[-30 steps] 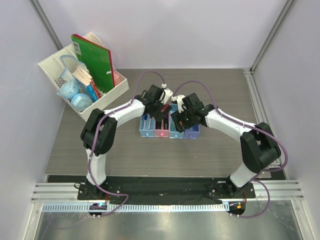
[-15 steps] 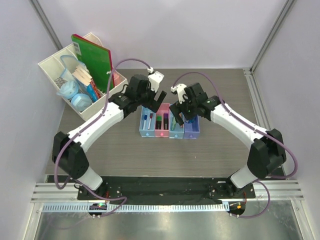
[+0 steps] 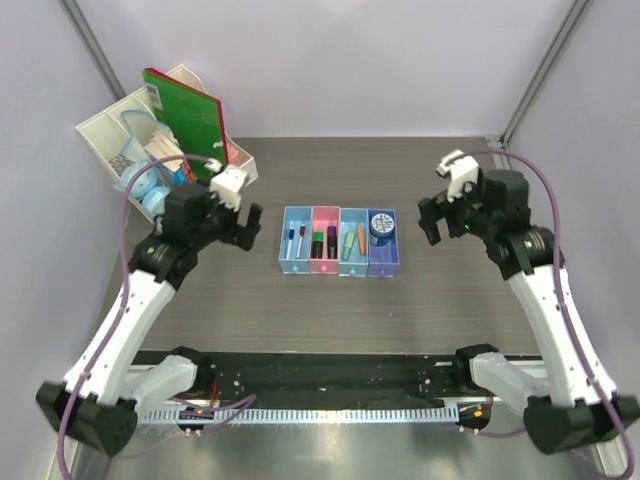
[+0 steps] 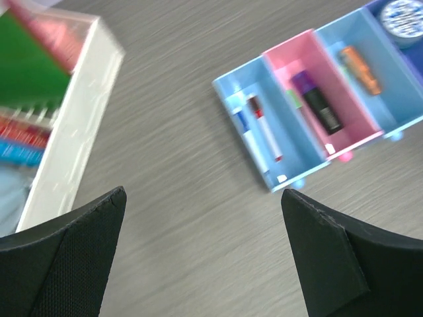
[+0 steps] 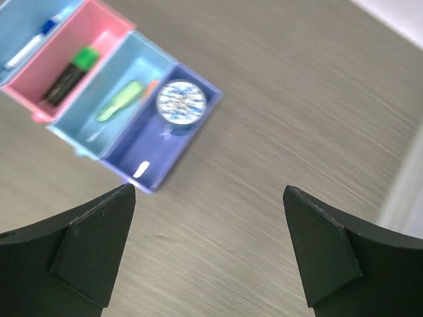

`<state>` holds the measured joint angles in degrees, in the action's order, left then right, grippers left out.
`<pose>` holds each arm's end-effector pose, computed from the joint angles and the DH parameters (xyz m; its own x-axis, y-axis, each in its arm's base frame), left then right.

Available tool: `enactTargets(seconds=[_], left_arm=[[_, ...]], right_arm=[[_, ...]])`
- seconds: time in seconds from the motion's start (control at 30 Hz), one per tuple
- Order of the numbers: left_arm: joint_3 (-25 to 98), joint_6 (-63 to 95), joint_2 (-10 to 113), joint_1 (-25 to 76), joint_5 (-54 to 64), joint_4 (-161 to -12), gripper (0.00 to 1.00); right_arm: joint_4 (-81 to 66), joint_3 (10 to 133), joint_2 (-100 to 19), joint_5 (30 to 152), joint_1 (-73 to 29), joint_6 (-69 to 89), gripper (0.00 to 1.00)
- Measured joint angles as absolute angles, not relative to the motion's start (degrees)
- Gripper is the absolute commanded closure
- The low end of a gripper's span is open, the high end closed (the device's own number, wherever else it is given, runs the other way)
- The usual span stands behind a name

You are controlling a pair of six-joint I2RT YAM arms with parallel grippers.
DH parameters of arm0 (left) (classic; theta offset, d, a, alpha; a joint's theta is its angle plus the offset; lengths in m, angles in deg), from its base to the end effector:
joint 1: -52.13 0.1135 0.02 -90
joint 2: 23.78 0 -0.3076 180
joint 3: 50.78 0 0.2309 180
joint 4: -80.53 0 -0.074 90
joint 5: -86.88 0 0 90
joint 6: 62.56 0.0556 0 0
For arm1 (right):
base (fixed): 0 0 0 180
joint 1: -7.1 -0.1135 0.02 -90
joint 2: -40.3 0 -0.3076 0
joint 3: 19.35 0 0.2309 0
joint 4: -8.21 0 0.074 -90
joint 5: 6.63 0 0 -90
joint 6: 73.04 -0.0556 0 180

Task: Sort the stationery into containers
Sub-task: Reset both arms

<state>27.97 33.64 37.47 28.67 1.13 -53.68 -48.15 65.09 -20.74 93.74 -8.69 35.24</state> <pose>0.1876 -0.0859 0.3913 -0.3829 0.2836 -0.8792 0.5012 0.8633 0.0602 0.1810 0.0616 0.4043 -0.3676 -0.4246 -0.8274 -0.5564 0.8133 -0.1702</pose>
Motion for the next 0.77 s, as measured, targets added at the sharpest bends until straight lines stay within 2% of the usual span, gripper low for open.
enactTargets(seconds=[0.17, 0.4, 0.77], left_arm=[[17.3, 35.5, 25.3, 37.4, 4.4, -54.1, 0.0], [5.5, 35.8, 22.6, 41.3, 4.8, -57.2, 0.0], [4.1, 33.4, 24.0, 45.7, 6.9, -62.6, 0.0]], right_arm=[[-46.1, 53.7, -9.0, 99.1, 4.7, 38.9, 0.0], [-40.2, 38.0, -7.3, 99.8, 9.6, 38.6, 0.0], [-32.7, 36.5, -0.8, 97.6, 11.5, 34.8, 0.0]])
